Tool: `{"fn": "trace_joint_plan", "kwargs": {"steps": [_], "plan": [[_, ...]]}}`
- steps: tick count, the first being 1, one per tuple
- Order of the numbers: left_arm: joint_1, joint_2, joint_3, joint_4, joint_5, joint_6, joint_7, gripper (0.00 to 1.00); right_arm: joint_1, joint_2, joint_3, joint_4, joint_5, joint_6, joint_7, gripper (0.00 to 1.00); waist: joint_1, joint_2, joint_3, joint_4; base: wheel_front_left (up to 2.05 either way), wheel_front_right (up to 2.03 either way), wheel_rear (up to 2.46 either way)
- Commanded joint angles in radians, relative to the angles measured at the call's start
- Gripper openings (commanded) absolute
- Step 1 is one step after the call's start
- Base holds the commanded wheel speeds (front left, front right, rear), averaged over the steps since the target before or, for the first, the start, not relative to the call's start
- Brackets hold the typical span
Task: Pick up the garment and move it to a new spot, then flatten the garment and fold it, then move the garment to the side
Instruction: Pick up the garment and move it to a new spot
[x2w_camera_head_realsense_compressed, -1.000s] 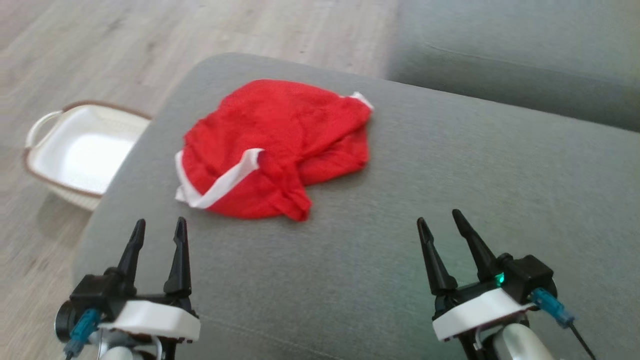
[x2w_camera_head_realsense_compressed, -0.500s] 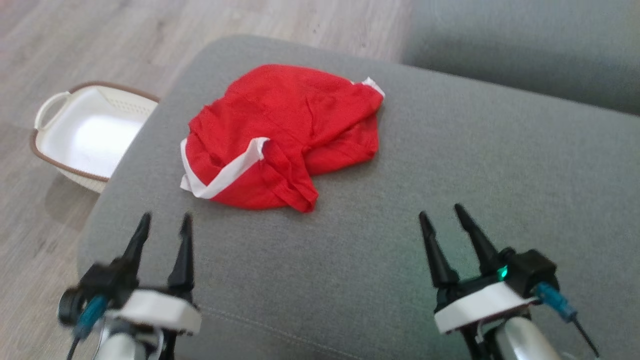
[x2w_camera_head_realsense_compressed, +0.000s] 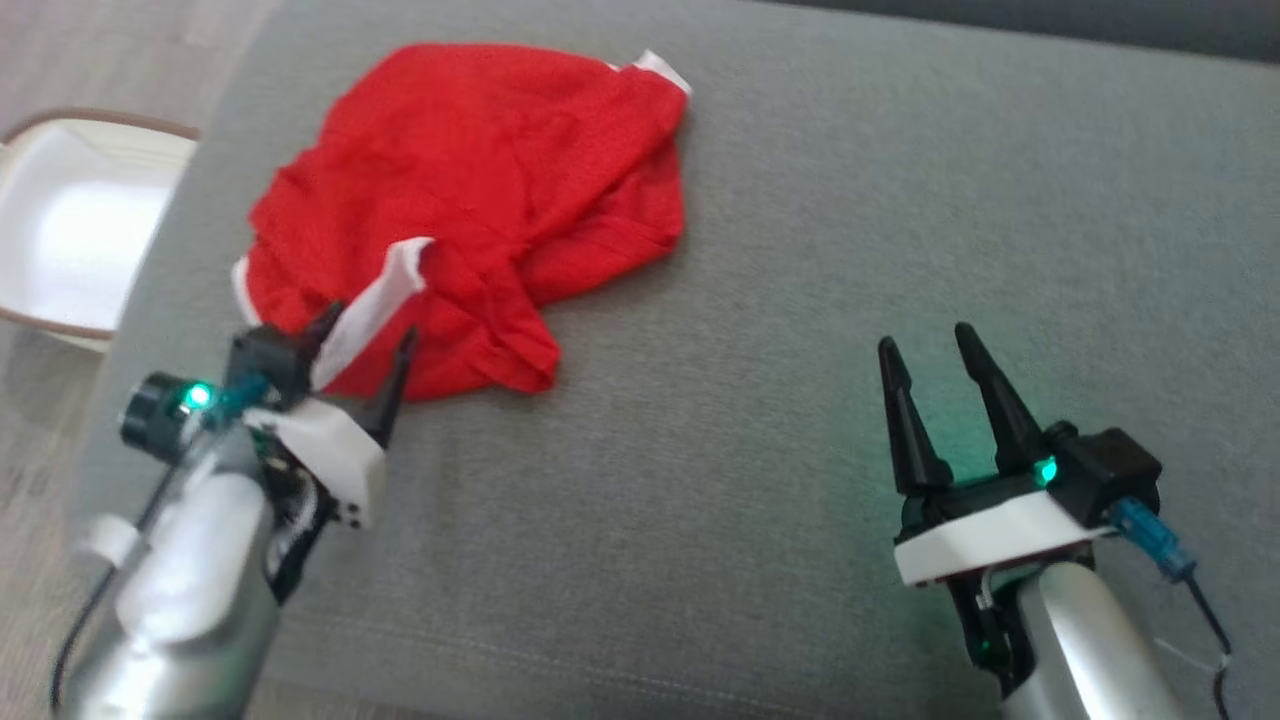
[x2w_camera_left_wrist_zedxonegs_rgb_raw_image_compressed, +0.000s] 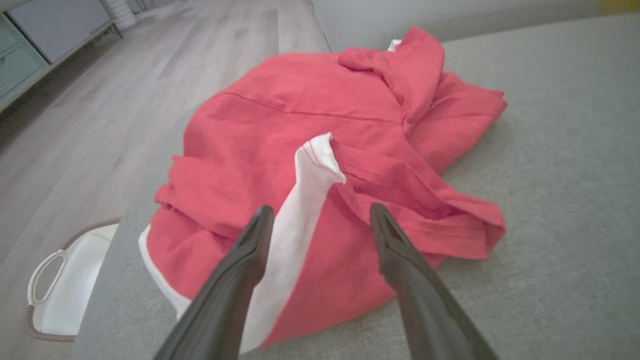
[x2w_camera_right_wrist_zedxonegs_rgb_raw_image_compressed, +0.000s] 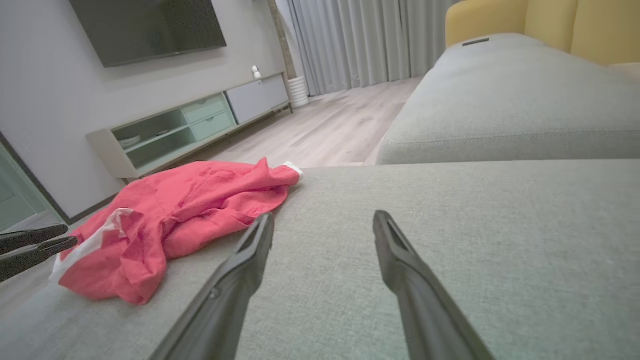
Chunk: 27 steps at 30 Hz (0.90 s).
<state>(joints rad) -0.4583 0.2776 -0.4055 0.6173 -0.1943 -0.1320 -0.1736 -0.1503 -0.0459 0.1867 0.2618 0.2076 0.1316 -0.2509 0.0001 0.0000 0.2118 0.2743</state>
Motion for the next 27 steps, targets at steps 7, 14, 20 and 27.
{"fn": "trace_joint_plan", "kwargs": {"steps": [7,14,20,27], "plan": [[-0.151,0.101,-0.085,0.099,-0.108,0.001,0.015,1.0,-0.055,-0.004,0.027,-0.039,-0.009,-0.001,-0.011,1.0,-0.0001,0.0,0.066,-0.074,0.0,0.0,0.0],[-0.217,0.125,-0.186,0.195,-0.187,0.001,0.034,1.0,-0.063,-0.004,0.033,-0.042,-0.012,-0.001,-0.011,1.0,-0.0001,0.0,0.087,-0.097,0.0,0.0,0.0],[-0.249,0.133,-0.243,0.242,-0.245,0.001,0.019,0.0,-0.062,-0.004,0.034,-0.04,-0.014,-0.001,-0.011,1.0,-0.0001,0.0,0.086,-0.101,0.0,0.0,0.0],[-0.262,0.147,-0.281,0.219,-0.265,0.001,-0.069,0.0,-0.043,-0.004,0.032,-0.028,-0.003,-0.001,-0.011,1.0,-0.0001,0.0,0.03,-0.096,0.0,0.0,0.0]]}}
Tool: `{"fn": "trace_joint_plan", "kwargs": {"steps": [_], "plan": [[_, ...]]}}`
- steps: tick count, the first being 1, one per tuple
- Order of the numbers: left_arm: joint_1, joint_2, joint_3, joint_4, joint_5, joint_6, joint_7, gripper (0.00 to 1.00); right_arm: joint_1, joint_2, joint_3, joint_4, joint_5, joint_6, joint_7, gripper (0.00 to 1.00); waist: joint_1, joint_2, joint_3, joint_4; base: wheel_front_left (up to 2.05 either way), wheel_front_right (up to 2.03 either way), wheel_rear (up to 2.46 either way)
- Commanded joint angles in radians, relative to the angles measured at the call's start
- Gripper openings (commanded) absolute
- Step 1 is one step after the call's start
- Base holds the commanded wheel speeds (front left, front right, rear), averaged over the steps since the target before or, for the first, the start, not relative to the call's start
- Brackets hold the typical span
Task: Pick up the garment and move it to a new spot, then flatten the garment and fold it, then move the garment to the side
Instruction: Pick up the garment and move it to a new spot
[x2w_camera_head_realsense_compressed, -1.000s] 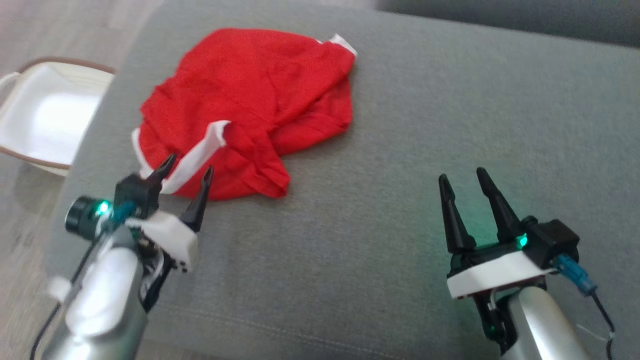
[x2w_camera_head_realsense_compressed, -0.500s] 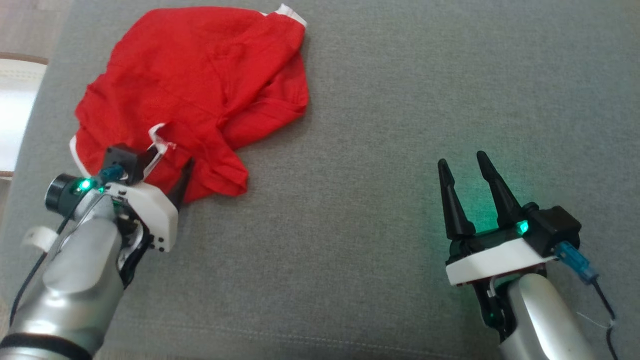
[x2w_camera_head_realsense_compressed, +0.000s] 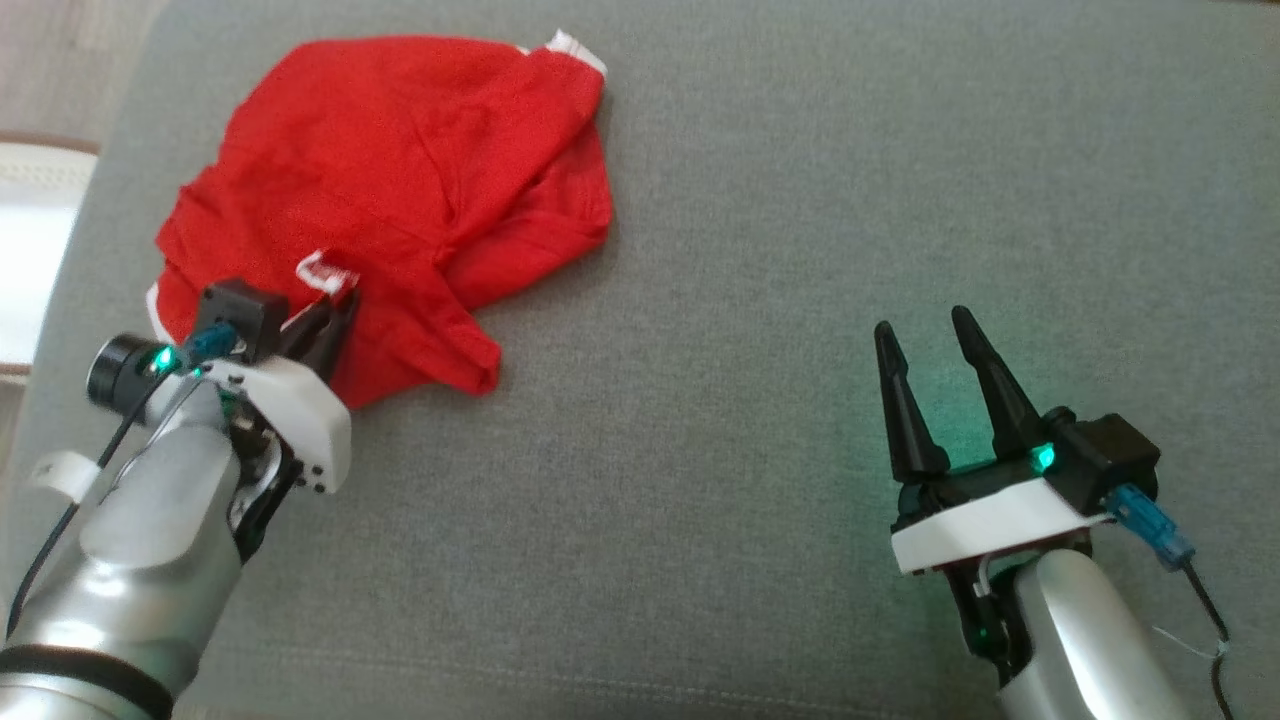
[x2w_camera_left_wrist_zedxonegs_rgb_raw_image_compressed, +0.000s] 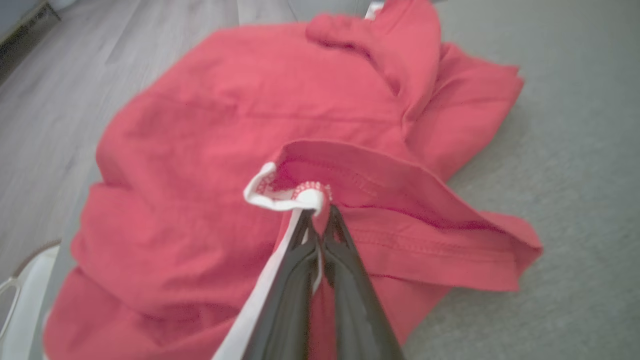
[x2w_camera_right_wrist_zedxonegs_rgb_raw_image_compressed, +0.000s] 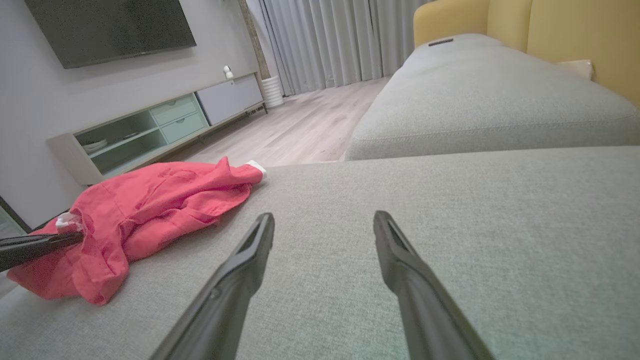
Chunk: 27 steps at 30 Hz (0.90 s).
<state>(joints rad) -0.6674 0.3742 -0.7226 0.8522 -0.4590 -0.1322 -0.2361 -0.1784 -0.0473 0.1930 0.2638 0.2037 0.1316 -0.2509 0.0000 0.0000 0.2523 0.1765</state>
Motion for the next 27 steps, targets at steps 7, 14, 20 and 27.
{"fn": "trace_joint_plan", "kwargs": {"steps": [7,14,20,27], "plan": [[-0.009,0.075,0.135,-0.259,0.018,0.06,-0.025,0.0,0.01,-0.003,0.019,-0.026,0.02,-0.001,-0.011,1.0,0.0,0.0,-0.087,-0.006,0.0,0.0,0.0],[0.094,0.067,0.253,-0.585,0.074,0.119,-0.025,0.0,0.032,-0.003,0.021,-0.024,0.04,-0.001,-0.011,1.0,0.0,0.0,-0.131,-0.03,0.0,0.0,0.0],[0.13,0.034,0.29,-0.716,0.113,0.118,-0.025,0.0,0.034,-0.003,0.023,-0.029,0.046,-0.001,-0.011,1.0,0.0,0.0,-0.135,-0.063,0.0,0.0,0.0],[0.094,-0.01,0.286,-0.74,0.138,0.092,-0.026,0.0,0.02,-0.003,0.022,-0.036,0.053,-0.001,-0.011,1.0,0.0,0.0,-0.125,-0.115,0.0,0.0,0.0]]}}
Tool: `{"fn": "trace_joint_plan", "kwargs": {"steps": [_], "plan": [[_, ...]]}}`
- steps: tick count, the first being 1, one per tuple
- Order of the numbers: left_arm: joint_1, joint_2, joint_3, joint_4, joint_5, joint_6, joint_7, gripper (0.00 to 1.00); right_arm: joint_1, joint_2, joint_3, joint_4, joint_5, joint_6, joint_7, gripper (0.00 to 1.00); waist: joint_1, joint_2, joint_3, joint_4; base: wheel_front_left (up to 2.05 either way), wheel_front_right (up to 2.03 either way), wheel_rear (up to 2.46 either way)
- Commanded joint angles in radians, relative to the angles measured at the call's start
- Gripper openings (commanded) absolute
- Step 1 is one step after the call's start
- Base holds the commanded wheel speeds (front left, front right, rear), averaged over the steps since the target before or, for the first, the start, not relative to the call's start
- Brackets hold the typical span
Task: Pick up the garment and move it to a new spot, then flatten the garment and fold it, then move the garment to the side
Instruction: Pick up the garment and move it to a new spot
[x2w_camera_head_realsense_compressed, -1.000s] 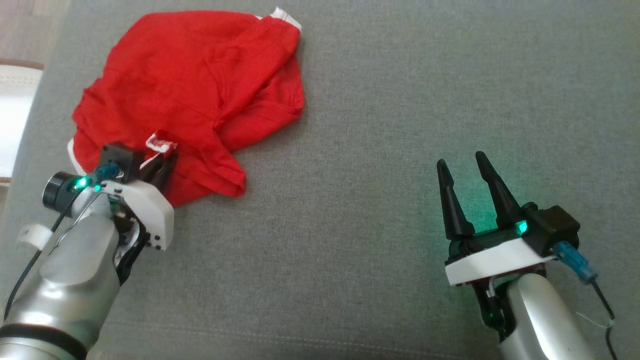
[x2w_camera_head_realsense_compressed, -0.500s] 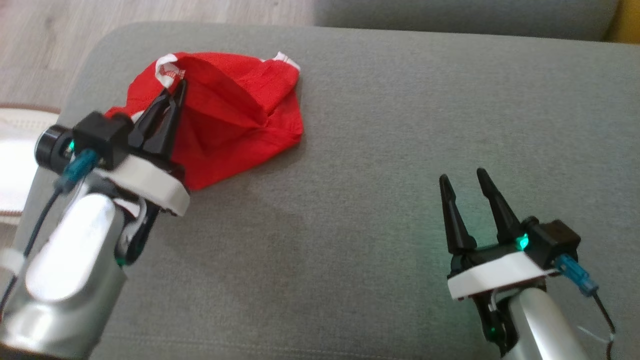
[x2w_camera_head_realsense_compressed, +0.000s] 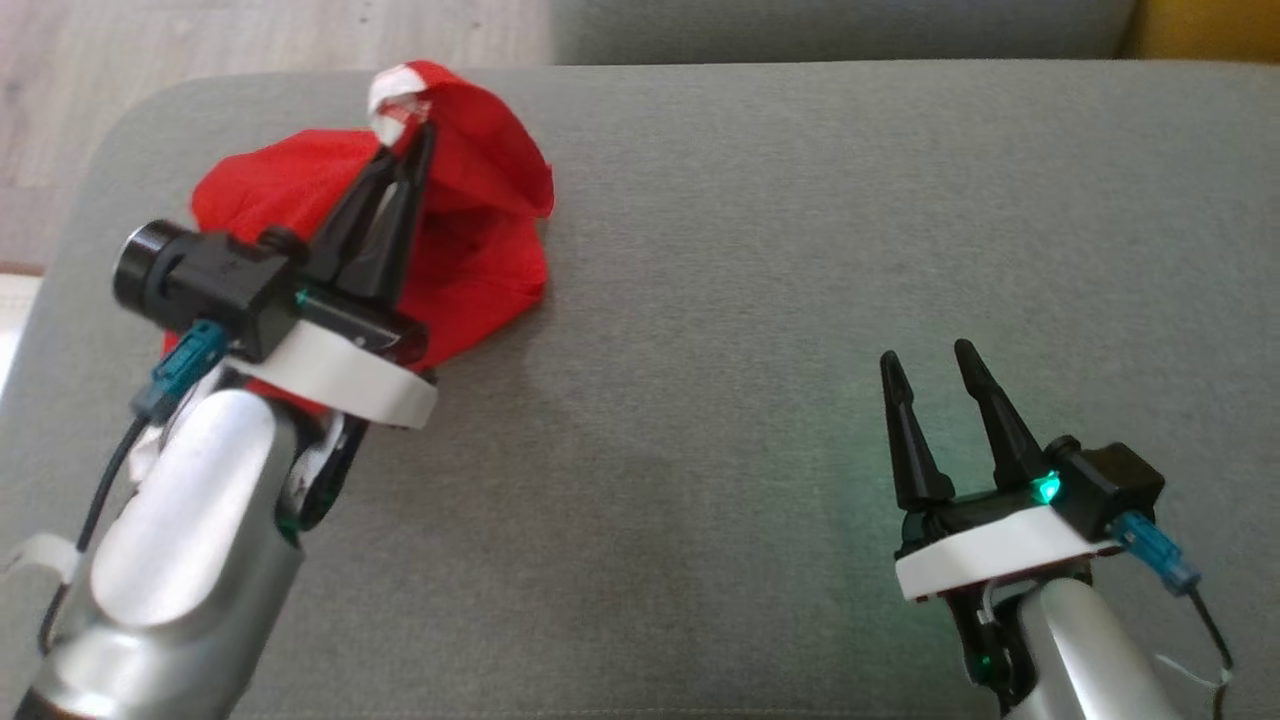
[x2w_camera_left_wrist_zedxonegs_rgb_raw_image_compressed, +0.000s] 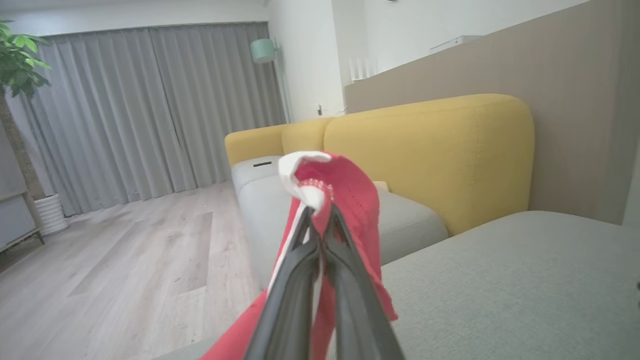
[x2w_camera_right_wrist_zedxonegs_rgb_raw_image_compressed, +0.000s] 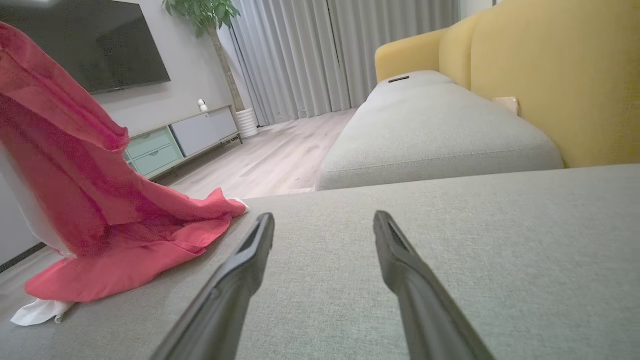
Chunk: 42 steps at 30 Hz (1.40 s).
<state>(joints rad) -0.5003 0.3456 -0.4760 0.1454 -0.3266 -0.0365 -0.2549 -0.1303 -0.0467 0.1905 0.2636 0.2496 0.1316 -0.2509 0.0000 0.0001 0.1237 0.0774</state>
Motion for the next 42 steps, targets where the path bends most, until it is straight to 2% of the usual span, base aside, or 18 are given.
{"fn": "trace_joint_plan", "kwargs": {"steps": [1,4,8,19,25,26,27,30,34,37,42], "plan": [[-0.097,0.006,0.027,-0.023,0.012,-0.013,-0.007,0.0,-0.033,-0.004,0.025,-0.036,0.009,-0.001,-0.011,1.0,0.0,-0.0001,0.007,-0.038,0.0,0.0,0.0],[-0.126,-0.008,0.01,-0.011,0.021,-0.021,-0.007,0.0,-0.041,-0.004,0.028,-0.039,0.012,-0.001,-0.011,1.0,0.0,-0.0001,0.013,-0.065,0.0,0.0,0.0],[-0.19,-0.051,-0.032,0.016,0.034,-0.035,0.0,0.0,-0.062,-0.004,0.035,-0.05,0.025,-0.001,-0.011,1.0,0.0,-0.0001,0.027,-0.134,0.0,0.0,0.0],[-0.402,-0.238,-0.133,0.167,0.047,-0.051,0.011,0.0,-0.109,-0.004,0.044,-0.114,0.077,-0.001,-0.011,1.0,0.0,-0.0001,0.074,-0.344,0.0,0.0,0.0],[-0.439,-0.29,-0.194,0.279,0.015,-0.049,-0.002,0.0,-0.103,-0.004,0.024,-0.125,0.084,-0.001,-0.011,1.0,0.0,-0.0001,0.086,-0.399,0.0,0.0,0.0],[-0.436,-0.292,-0.211,0.295,0.006,-0.05,-0.003,0.68,-0.101,-0.004,0.02,-0.124,0.083,-0.001,-0.011,1.0,0.0,-0.0001,0.088,-0.401,0.0,0.0,0.0],[-0.429,-0.294,-0.229,0.31,-0.008,-0.052,-0.004,1.0,-0.1,-0.004,0.015,-0.123,0.083,-0.001,-0.011,1.0,0.0,-0.0001,0.088,-0.4,0.0,0.0,0.0],[-0.41,-0.295,-0.295,0.317,-0.053,-0.046,-0.006,1.0,-0.094,-0.004,0.001,-0.123,0.079,-0.001,-0.011,1.0,0.0,-0.0001,0.091,-0.383,0.0,0.0,0.0],[-0.377,-0.295,-0.316,0.3,-0.083,-0.012,-0.006,1.0,-0.091,-0.004,-0.025,-0.128,0.071,-0.001,-0.011,1.0,0.0,-0.0001,0.087,-0.327,0.0,0.0,0.0],[-0.348,-0.295,-0.305,0.297,-0.08,-0.004,-0.007,1.0,-0.088,-0.004,-0.044,-0.126,0.053,-0.001,-0.011,1.0,0.0,-0.0001,0.077,-0.267,0.0,0.0,0.0],[-0.286,-0.282,-0.217,0.261,-0.043,0.011,-0.007,1.0,-0.084,-0.004,-0.066,-0.124,0.025,-0.001,-0.011,1.0,0.0,-0.0001,0.051,-0.176,0.0,0.0,0.0]]}}
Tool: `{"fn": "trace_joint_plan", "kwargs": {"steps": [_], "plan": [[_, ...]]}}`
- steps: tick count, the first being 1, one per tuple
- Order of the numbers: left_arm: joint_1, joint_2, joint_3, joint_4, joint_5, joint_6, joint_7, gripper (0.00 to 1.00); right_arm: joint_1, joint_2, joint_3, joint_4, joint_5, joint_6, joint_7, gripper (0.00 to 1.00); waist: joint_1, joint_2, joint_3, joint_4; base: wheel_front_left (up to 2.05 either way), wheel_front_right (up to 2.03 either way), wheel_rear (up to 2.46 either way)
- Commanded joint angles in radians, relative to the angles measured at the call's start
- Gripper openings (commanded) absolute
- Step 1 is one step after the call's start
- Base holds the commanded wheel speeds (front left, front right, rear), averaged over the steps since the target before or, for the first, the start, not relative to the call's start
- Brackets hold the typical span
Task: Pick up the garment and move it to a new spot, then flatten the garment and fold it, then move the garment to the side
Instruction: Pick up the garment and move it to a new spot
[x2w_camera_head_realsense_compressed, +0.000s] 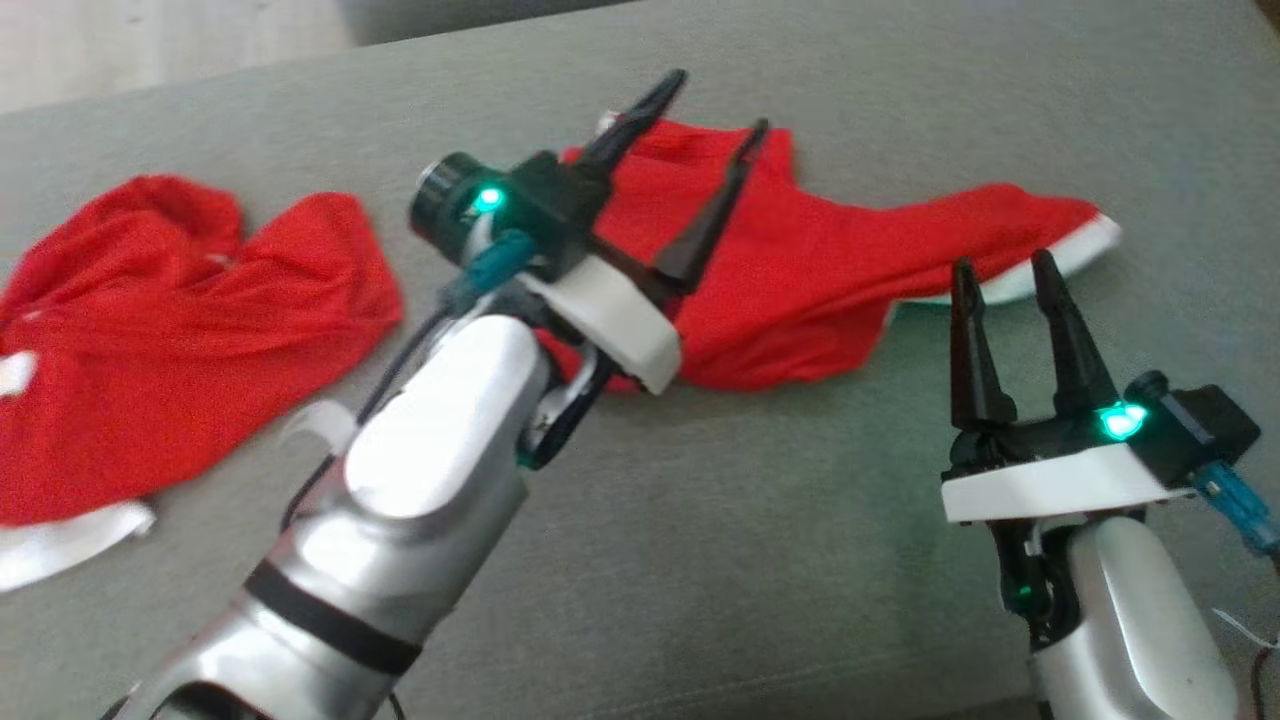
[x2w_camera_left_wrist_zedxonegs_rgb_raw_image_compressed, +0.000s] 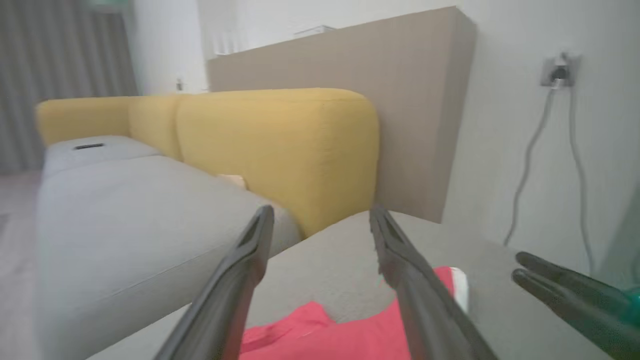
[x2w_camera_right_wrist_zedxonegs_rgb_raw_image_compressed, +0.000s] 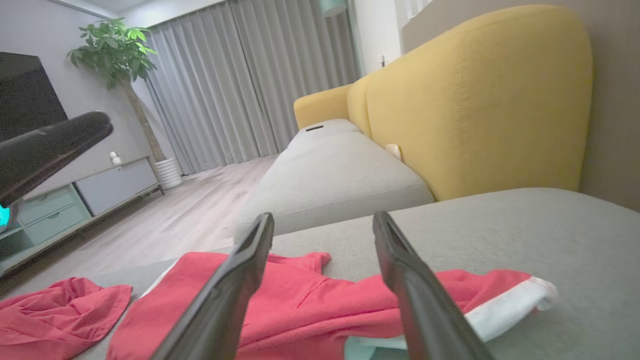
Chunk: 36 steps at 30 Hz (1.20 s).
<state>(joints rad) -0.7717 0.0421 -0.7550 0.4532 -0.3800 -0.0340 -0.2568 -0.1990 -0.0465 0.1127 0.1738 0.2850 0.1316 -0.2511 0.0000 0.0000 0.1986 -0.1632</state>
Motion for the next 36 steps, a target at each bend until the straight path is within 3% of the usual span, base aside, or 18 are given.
{"fn": "trace_joint_plan", "kwargs": {"steps": [1,10,15,24,36], "plan": [[0.003,0.03,0.087,-0.061,0.016,0.01,-0.005,1.0,-0.014,-0.004,0.006,-0.034,-0.015,-0.001,-0.011,1.0,0.0,0.0,-0.031,0.082,0.0,0.0,0.0],[0.231,0.127,0.291,-0.22,0.078,0.023,-0.005,1.0,0.017,-0.004,0.002,-0.025,-0.04,-0.001,-0.011,1.0,0.0,0.0,-0.087,0.181,0.0,0.0,0.0],[0.412,0.149,0.4,-0.317,0.108,0.015,-0.005,1.0,0.045,-0.004,0.012,-0.023,-0.045,-0.001,-0.011,1.0,0.0,0.0,-0.118,0.207,0.0,0.0,0.0],[0.634,0.066,0.55,-0.422,0.147,-0.018,-0.005,1.0,0.092,-0.004,0.033,-0.017,-0.051,-0.001,-0.011,1.0,0.0,0.0,-0.144,0.219,0.0,0.0,0.0],[0.633,0.018,0.58,-0.416,0.197,-0.076,-0.005,1.0,0.052,-0.004,0.084,0.003,-0.102,-0.001,-0.011,1.0,0.0,0.0,-0.095,0.259,0.0,0.0,0.0]]}}
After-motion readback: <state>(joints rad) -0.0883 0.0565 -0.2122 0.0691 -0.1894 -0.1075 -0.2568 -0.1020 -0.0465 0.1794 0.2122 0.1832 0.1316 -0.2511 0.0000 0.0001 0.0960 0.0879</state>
